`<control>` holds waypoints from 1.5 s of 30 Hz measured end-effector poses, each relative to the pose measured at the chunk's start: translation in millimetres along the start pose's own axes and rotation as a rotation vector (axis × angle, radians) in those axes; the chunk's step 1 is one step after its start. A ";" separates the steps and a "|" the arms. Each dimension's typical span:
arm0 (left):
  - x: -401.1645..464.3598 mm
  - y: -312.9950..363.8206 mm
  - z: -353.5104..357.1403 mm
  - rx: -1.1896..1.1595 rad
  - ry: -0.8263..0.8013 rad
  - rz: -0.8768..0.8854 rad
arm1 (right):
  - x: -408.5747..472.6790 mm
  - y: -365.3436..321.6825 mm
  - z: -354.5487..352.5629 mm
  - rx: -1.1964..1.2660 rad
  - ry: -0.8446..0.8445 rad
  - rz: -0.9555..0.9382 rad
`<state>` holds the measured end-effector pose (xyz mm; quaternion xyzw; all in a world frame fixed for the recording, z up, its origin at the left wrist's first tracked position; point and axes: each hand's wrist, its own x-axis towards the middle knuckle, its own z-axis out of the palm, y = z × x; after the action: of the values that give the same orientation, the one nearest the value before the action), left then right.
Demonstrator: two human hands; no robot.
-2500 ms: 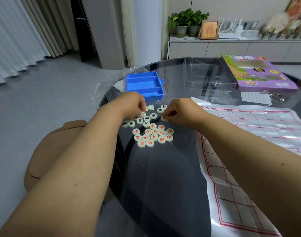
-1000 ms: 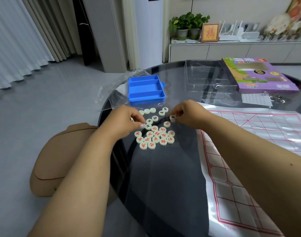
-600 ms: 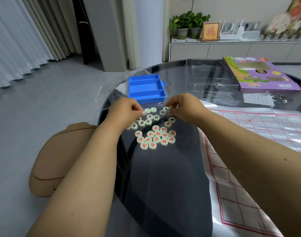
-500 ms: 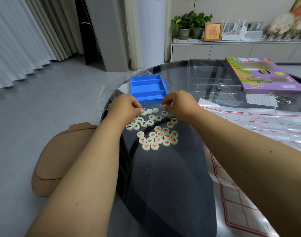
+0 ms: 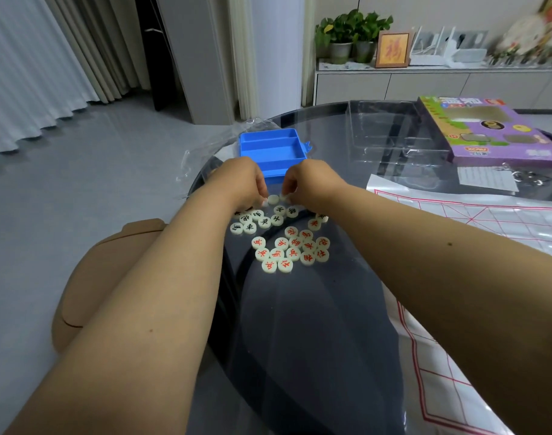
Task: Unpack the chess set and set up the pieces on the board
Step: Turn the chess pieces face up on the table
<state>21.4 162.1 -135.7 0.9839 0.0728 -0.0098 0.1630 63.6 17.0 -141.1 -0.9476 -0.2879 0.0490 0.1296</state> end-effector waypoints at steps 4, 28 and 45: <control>2.2 -5.4 0.0 0.023 0.016 0.042 | -1.6 -1.6 0.2 -0.040 0.011 -0.030; -61.0 4.6 12.0 -0.118 0.020 0.087 | -37.9 18.2 -3.9 0.131 -0.045 -0.093; -69.6 -40.4 26.5 -0.362 0.586 -0.069 | 7.6 -4.2 3.0 -0.039 -0.049 -0.162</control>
<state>-53.2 181.7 -170.7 0.8970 0.1502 0.2809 0.3064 67.2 25.2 -142.9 -0.9221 -0.3674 0.0559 0.1074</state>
